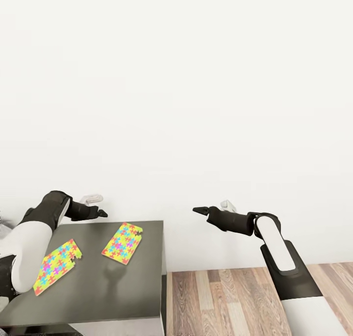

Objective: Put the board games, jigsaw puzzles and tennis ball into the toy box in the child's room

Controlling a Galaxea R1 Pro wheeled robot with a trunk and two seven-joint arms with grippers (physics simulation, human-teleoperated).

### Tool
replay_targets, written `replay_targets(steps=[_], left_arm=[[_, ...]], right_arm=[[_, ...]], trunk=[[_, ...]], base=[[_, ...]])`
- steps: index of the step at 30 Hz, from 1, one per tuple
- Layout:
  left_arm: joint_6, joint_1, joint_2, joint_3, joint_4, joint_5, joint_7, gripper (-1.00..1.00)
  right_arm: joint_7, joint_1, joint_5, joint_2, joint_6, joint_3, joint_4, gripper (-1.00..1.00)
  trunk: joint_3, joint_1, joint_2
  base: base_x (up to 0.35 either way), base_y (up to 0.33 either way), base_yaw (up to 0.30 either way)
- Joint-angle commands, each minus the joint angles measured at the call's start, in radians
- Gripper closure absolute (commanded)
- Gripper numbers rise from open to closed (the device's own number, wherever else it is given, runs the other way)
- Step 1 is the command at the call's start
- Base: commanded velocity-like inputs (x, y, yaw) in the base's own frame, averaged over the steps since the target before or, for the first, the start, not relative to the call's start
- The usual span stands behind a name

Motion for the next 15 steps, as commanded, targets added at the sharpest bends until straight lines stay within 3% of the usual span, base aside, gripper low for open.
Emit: replay_targets(steps=[1,15], left_arm=[[0.004,-0.001,-0.002,0.007,-0.001,-0.010,-0.008,-1.00],[-0.031,-0.001,-0.001,0.014,-0.001,-0.005,-0.009,-1.00]], right_arm=[[-0.010,-0.001,-0.010,-0.001,0.001,0.001,-0.001,-1.00],[-0.010,0.002,-0.009,-0.001,0.001,0.003,-0.001,-1.00]], trunk=[[-0.004,0.001,-0.002],[-0.026,0.001,-0.002]], base=[[0.000,0.000,0.067],[0.000,0.000,0.067]])
